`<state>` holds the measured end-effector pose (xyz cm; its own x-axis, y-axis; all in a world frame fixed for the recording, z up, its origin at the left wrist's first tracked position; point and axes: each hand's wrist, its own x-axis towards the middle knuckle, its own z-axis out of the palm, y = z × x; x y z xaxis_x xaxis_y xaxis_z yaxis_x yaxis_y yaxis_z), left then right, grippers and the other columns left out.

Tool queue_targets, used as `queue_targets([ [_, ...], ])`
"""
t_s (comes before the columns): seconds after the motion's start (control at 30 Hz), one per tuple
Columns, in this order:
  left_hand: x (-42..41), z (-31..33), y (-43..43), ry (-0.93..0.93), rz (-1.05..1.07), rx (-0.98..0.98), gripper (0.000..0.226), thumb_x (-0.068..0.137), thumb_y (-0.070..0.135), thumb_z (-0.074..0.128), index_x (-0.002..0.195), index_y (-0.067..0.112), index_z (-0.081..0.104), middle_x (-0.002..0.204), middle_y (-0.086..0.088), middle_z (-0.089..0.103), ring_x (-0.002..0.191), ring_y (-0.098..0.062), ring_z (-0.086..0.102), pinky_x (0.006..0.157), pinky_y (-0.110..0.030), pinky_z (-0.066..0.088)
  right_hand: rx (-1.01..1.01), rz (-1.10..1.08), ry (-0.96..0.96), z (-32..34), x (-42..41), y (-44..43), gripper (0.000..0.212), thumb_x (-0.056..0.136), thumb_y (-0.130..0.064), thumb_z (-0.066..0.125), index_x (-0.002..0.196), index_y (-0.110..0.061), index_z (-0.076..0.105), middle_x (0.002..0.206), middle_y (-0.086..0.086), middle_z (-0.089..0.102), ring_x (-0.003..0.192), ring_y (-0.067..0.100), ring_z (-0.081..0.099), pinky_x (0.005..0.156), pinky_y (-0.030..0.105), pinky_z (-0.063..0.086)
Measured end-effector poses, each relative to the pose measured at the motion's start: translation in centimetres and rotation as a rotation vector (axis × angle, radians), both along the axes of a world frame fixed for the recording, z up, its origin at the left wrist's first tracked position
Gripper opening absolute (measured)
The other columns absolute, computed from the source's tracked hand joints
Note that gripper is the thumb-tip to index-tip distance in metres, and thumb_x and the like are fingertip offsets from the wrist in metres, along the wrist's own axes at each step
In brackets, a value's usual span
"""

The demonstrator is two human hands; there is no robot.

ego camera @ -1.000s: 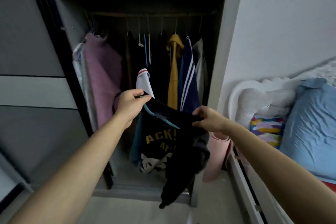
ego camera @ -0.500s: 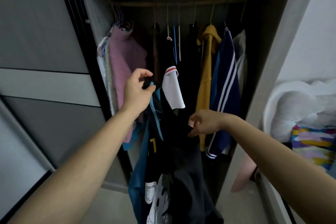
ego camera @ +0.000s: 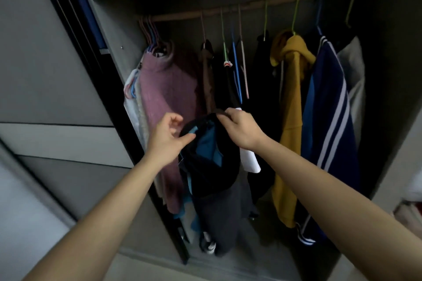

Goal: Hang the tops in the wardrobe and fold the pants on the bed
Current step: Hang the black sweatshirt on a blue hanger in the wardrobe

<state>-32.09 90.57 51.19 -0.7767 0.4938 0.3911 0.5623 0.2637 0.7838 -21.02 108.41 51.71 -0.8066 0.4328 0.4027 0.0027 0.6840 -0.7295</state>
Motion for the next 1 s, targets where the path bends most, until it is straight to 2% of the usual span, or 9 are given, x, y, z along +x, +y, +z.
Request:
queue_targets([
  [0.07, -1.1, -2.7, 0.2, -0.112, 0.001, -0.177, 0.045, 0.075, 0.033, 0.085, 0.109, 0.023, 0.056, 0.104, 0.01, 0.062, 0.097, -0.012, 0.061, 0.083, -0.024, 0.05, -0.031, -0.047, 0.035, 0.6, -1.6, 0.0, 0.036, 0.104, -0.029, 0.049, 0.073, -0.012, 0.046, 0.063, -0.001, 0.052, 0.063, 0.02, 0.055, 0.059, 0.034, 0.037],
  [0.17, -1.9, -6.3, 0.4, -0.345, -0.147, -0.411, 0.041, 0.065, 0.06, 0.083, 0.093, 0.037, 0.065, 0.079, 0.029, 0.07, 0.074, 0.007, 0.066, 0.055, -0.011, 0.048, -0.135, -0.067, 0.055, 1.3, -3.4, -0.1, 0.032, 0.105, -0.027, 0.046, 0.08, -0.007, 0.048, 0.068, 0.005, 0.057, 0.063, 0.021, 0.058, 0.06, 0.04, 0.047],
  [0.3, -4.3, -10.0, 1.1, -0.449, -0.127, -0.677, 0.037, 0.079, 0.041, 0.076, 0.111, 0.027, 0.063, 0.077, 0.004, 0.068, 0.055, -0.01, 0.061, 0.047, -0.023, 0.046, -0.297, -0.124, 0.111, 2.1, -4.9, -0.2, 0.029, 0.106, -0.024, 0.044, 0.102, 0.003, 0.055, 0.095, 0.026, 0.067, 0.084, 0.038, 0.069, 0.072, 0.058, 0.057],
  [0.37, -5.7, -10.7, 1.5, -0.555, -0.123, -0.587, 0.061, 0.094, 0.029, 0.062, 0.148, 0.016, 0.038, 0.083, -0.003, 0.068, 0.059, -0.014, 0.064, 0.046, -0.023, 0.047, -0.306, -0.203, 0.132, 2.3, -5.2, -0.3, 0.026, 0.105, -0.026, 0.044, 0.103, -0.004, 0.057, 0.096, 0.021, 0.068, 0.086, 0.034, 0.07, 0.075, 0.056, 0.058],
  [0.47, -7.9, -10.4, 1.6, -0.805, -0.176, -0.284, 0.067, 0.103, 0.014, 0.046, 0.157, 0.01, 0.007, 0.087, -0.014, 0.069, 0.068, -0.022, 0.068, 0.049, -0.028, 0.052, -0.315, -0.326, 0.13, 2.3, -5.7, -0.4, 0.017, 0.103, -0.029, 0.048, 0.101, -0.015, 0.058, 0.097, 0.012, 0.069, 0.087, 0.028, 0.07, 0.078, 0.053, 0.058],
  [0.6, -10.6, -9.0, 1.2, -1.001, -0.245, 0.009, 0.038, 0.102, 0.009, 0.039, 0.14, 0.004, 0.039, 0.1, -0.02, 0.067, 0.082, -0.028, 0.069, 0.063, -0.036, 0.056, -0.162, -0.45, 0.024, 1.5, -5.8, -1.3, 0.034, 0.087, -0.033, 0.073, 0.117, -0.021, 0.064, 0.104, -0.009, 0.069, 0.094, 0.007, 0.067, 0.085, 0.032, 0.058],
  [0.73, -12.7, -5.6, 1.2, -1.042, -0.348, 0.21, 0.032, 0.095, 0.035, 0.039, 0.106, 0.016, 0.063, 0.104, -0.011, 0.068, 0.086, -0.024, 0.065, 0.065, -0.039, 0.053, -0.039, -0.567, -0.177, 0.0, -5.6, -3.1, 0.027, 0.088, -0.044, 0.071, 0.09, -0.018, 0.074, 0.077, 0.005, 0.073, 0.072, 0.019, 0.07, 0.067, 0.041, 0.06],
  [0.83, -13.7, -2.2, 1.3, -0.919, -0.344, 0.265, 0.038, 0.079, 0.052, 0.053, 0.096, 0.021, 0.066, 0.095, -0.006, 0.074, 0.086, -0.024, 0.071, 0.068, -0.042, 0.059, -0.007, -0.722, -0.236, -0.1, -4.7, -3.5, 0.038, 0.092, -0.055, 0.058, 0.086, -0.02, 0.071, 0.065, 0.002, 0.068, 0.061, 0.021, 0.065, 0.056, 0.036, 0.052],
  [1.0, -14.8, 1.2, 1.4, -0.554, -0.232, 0.325, 0.014, 0.071, 0.029, 0.056, 0.082, 0.022, 0.054, 0.088, -0.008, 0.065, 0.088, -0.032, 0.067, 0.085, -0.057, 0.055, -0.139, -0.827, -0.119, 0.6, -2.8, -2.0, 0.027, 0.089, -0.052, 0.056, 0.08, -0.031, 0.07, 0.071, -0.009, 0.067, 0.075, 0.015, 0.065, 0.056, 0.029, 0.043],
])
